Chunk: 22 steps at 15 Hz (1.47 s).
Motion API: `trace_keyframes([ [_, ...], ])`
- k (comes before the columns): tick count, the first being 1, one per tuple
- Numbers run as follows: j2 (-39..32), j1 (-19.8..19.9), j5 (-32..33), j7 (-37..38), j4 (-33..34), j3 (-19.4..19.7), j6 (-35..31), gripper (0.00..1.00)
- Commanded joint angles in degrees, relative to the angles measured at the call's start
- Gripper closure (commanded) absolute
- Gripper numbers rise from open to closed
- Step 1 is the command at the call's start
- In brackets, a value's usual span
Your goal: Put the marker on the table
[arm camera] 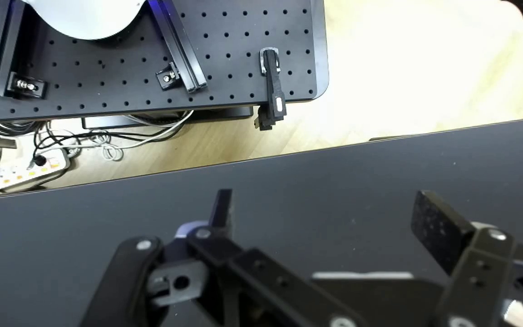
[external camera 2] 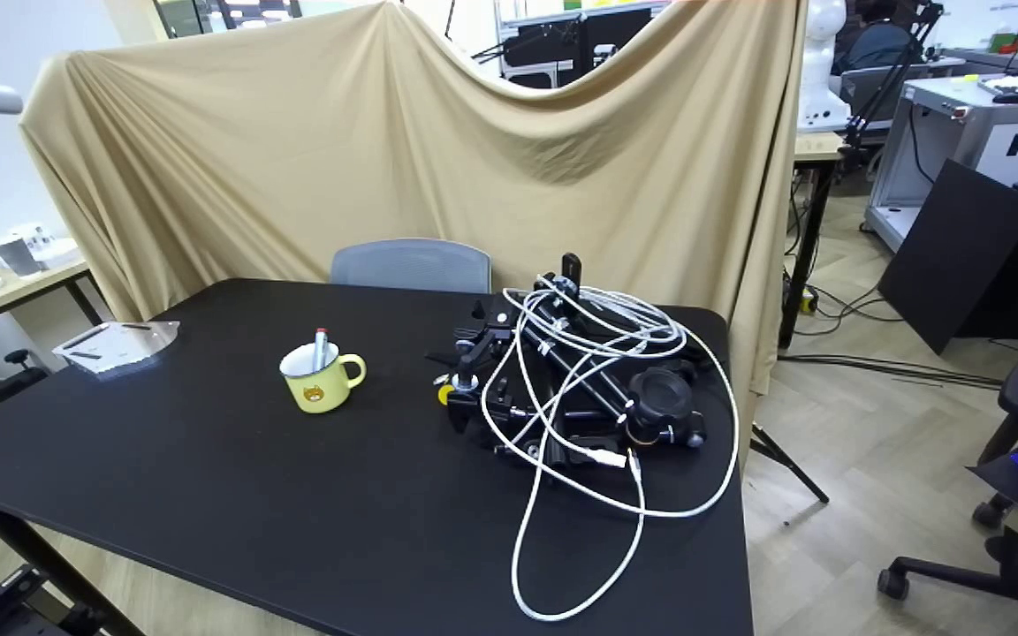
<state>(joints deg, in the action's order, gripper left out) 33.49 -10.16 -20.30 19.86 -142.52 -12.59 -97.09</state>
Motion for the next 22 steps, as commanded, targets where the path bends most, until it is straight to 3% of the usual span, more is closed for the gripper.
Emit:
trace_keyframes([
  [1,-0.95,1.6,1.8,-0.98,-0.03,-0.49,-2.49,0.0],
  [6,-7.83,3.54,9.09,-6.02,1.52,0.2,-13.33,0.0],
  [10,-14.66,4.5,13.56,-8.85,3.18,0.9,-25.92,0.0],
  [15,-21.1,7.11,21.65,-5.41,4.06,1.7,-41.79,0.0],
  [16,-19.0,5.3,19.24,-7.92,2.27,2.12,-39.7,0.0],
  [22,-22.9,6.61,21.01,-7.74,4.02,3.03,-41.7,0.0],
])
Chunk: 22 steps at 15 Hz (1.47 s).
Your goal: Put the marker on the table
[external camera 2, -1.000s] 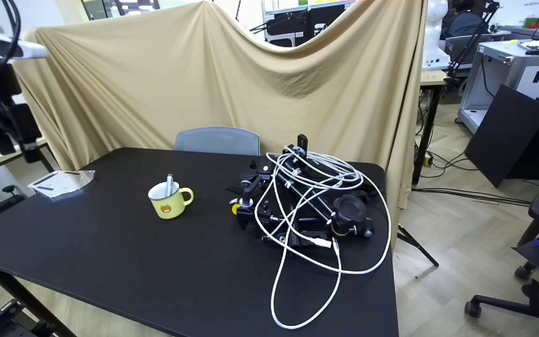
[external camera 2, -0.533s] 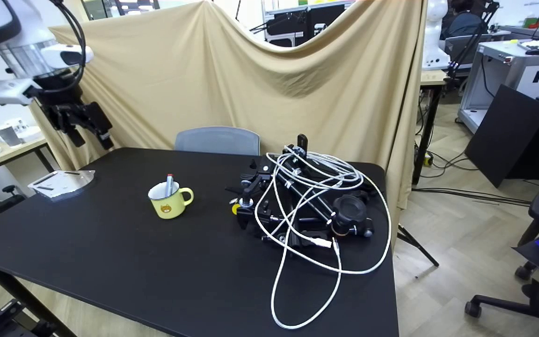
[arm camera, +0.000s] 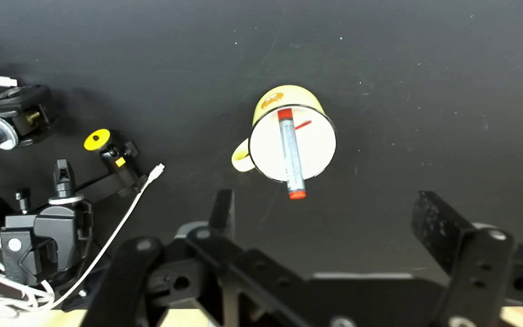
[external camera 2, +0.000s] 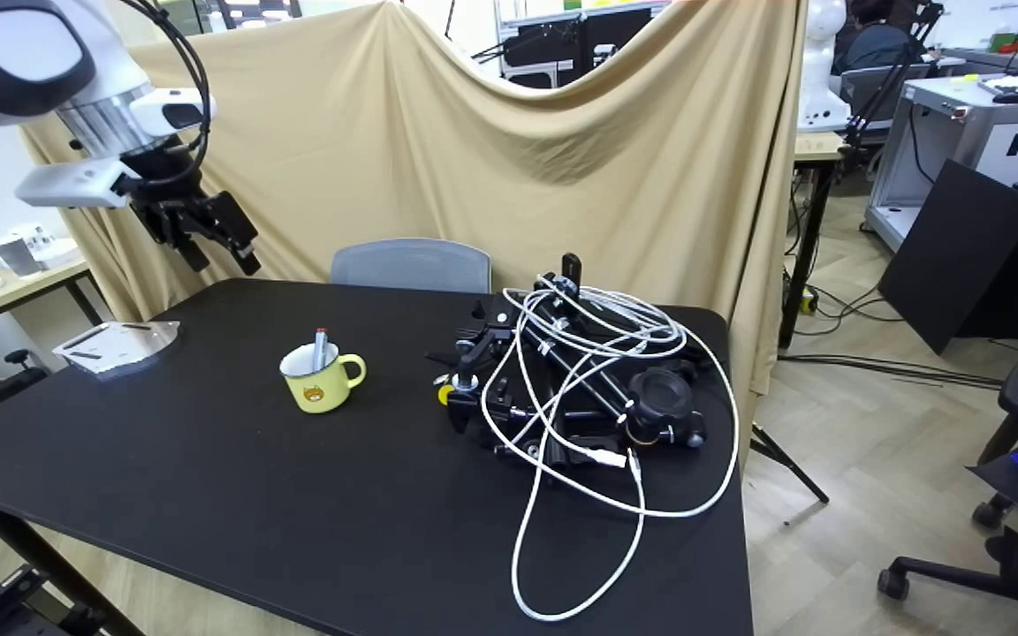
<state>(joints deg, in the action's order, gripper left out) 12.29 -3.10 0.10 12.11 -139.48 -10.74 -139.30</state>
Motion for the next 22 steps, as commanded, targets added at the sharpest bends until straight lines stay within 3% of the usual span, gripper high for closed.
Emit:
trace_keyframes([
  [1,-3.2,-0.38,-0.07,-1.32,1.82,1.83,0.85,0.0],
  [6,-11.32,1.22,3.99,-1.5,6.22,4.29,1.02,0.0],
  [11,-19.54,0.21,10.13,-2.32,13.15,5.99,1.23,0.0],
  [17,-26.32,-2.19,4.35,-5.32,18.89,4.52,-1.77,0.0],
  [22,-26.05,-3.17,3.63,-4.64,17.99,5.17,-1.77,0.0],
])
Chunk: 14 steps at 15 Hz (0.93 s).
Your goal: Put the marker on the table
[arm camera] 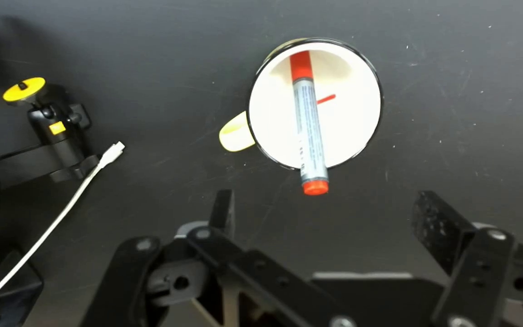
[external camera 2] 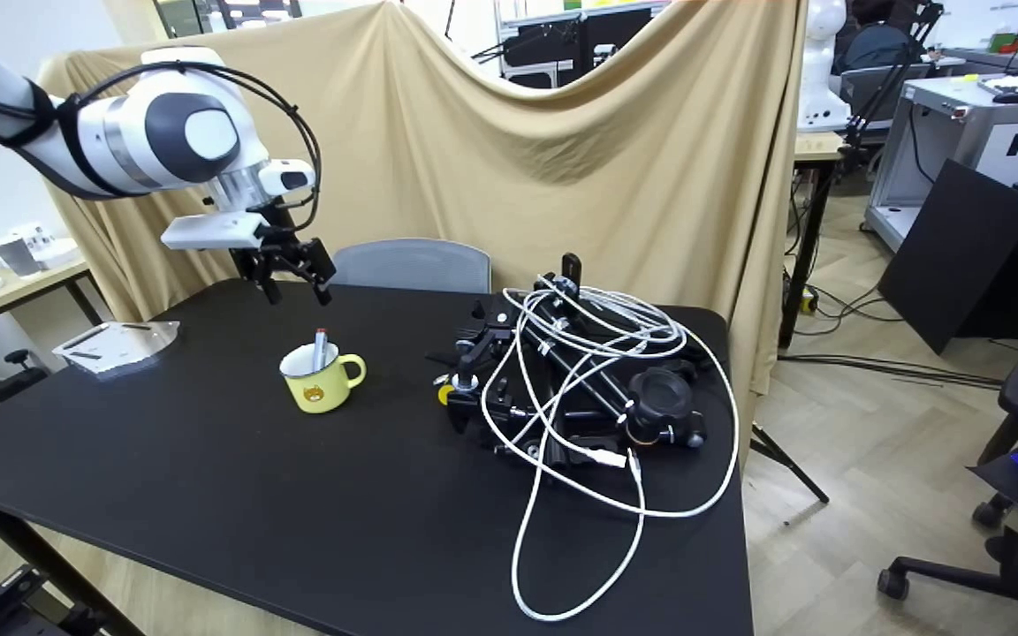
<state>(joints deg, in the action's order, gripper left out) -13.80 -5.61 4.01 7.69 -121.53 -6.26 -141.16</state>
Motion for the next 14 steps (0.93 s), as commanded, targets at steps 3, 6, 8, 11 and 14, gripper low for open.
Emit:
trace_keyframes([
  [3,-2.39,-0.68,1.21,-1.59,1.16,1.06,-0.48,0.0],
  [6,-6.21,-0.56,1.9,-4.08,3.16,1.3,0.59,0.0],
  [8,-8.06,-0.69,2.5,-4.99,4.11,1.6,1.03,0.0],
  [11,-10.17,-1.08,3.29,-5.79,5.87,1.97,1.17,0.0],
  [14,-11.56,-1.79,4.12,-6.56,7.83,1.72,1.09,0.0],
])
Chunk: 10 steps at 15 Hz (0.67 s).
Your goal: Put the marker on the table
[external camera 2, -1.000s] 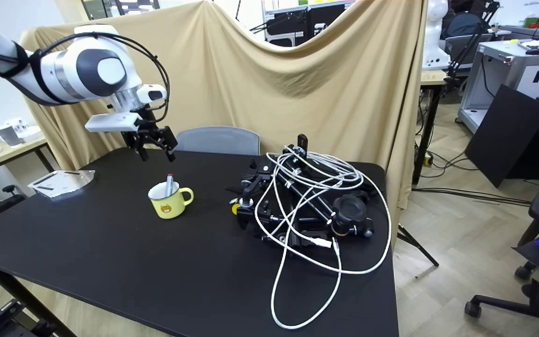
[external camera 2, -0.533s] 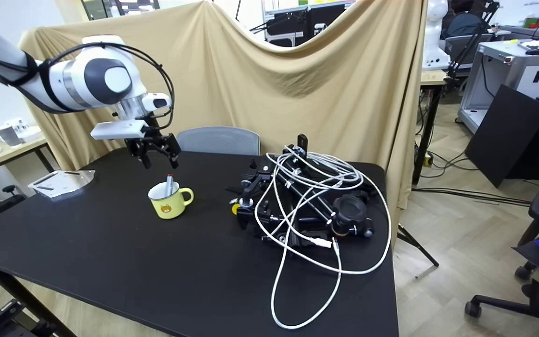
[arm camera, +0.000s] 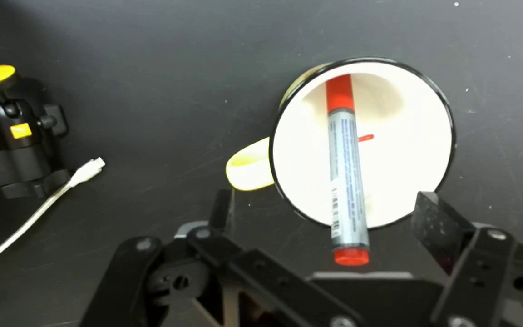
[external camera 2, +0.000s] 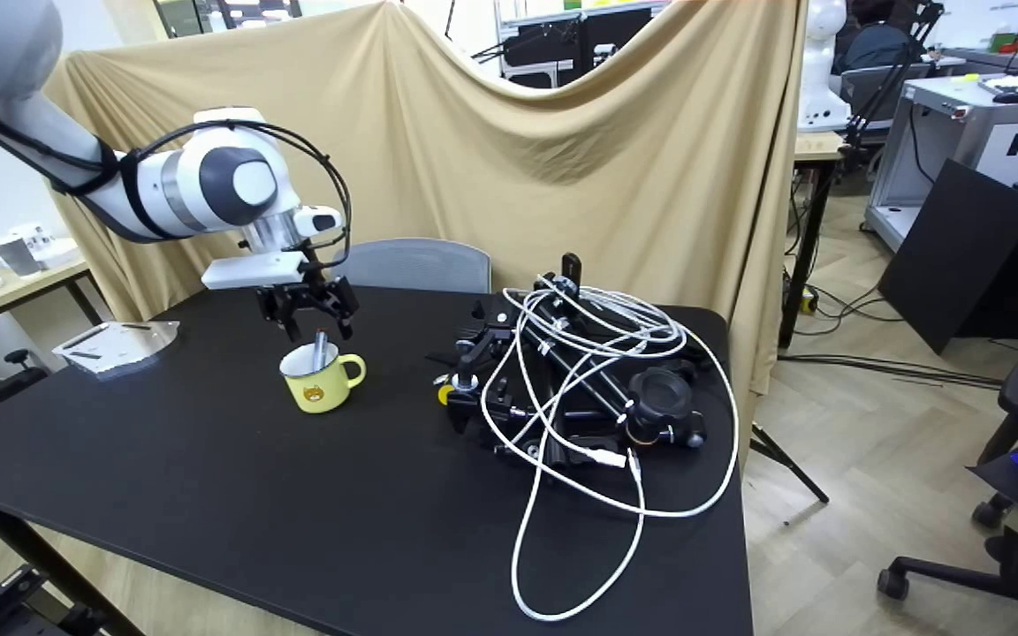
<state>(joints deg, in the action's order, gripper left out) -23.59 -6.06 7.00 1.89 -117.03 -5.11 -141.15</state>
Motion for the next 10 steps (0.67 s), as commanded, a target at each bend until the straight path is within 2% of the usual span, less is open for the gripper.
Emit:
trace_keyframes([
  [1,-2.13,-1.54,1.26,-1.05,3.88,0.5,1.13,0.0],
  [3,-2.68,-2.01,1.5,-1.5,4.73,0.44,1.12,0.0],
  [4,-2.88,-2.13,1.42,-1.66,5.03,0.39,1.08,0.25],
  [5,-3.04,-2.3,1.46,-1.71,5.26,0.41,1.09,0.26],
  [6,-3.08,-2.33,1.26,-1.95,5.39,0.32,1.1,0.32],
  [10,-2.63,-2.25,0.88,-2.48,4.99,0.25,1.05,0.61],
])
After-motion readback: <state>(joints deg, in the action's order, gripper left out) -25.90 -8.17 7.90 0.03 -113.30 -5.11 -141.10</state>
